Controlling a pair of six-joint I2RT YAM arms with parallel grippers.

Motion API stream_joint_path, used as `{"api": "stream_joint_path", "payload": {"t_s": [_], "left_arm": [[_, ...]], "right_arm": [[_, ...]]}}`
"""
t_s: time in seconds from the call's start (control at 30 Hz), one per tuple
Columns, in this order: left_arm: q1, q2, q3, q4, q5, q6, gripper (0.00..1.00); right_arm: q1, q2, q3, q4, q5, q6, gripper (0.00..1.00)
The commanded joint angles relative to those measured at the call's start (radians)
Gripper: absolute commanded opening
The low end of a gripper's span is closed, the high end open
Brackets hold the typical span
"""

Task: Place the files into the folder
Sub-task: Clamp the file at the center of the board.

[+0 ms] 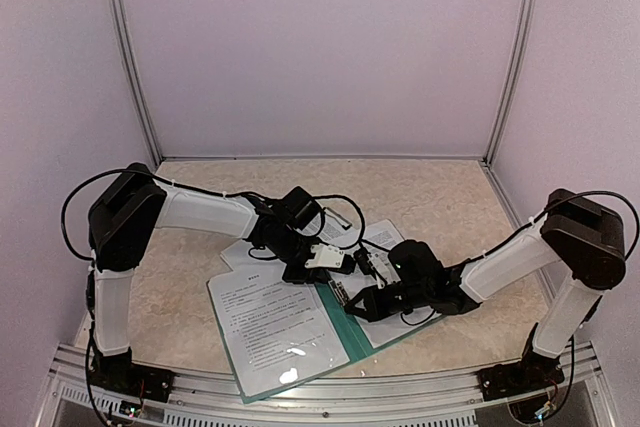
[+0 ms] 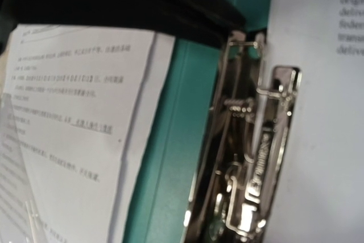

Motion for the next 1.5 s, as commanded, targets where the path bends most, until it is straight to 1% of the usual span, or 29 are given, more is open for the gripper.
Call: {"api": "stream_joint_path", "payload": {"t_s": [0.0,0.63,0.83,1.1,1.47], "left_arm": [[-0.032,0.085,-0.043,-0.083,0.020,-0.030,0.00],[-0.041,0.065,-0.072,-0.067,0.047,-0.005,0.00],[-0.048,0.066,-0.079,-0.063,0.043,0.003,0.00],[-0.063,0.064,-0.094,-0.059,0.028,0.016,0.00],[-0.066,0.065,-0.072,-0.071,0.031,0.004,0.00]], "right_arm": [[0.007,0.110,-0.018,-0.214,0.088,-0.042,0.00],[0.010,0.183,-0.021,-0.224,0.103,-0.076,0.00],[0.009,0.163,-0.005,-0.295,0.154,-0.109,0.00],[0.011,0.138,0.021,-0.347,0.182,-0.128,0.00],[0.040,0.206,0.071,-0.371,0.174,-0.140,0.00]]}}
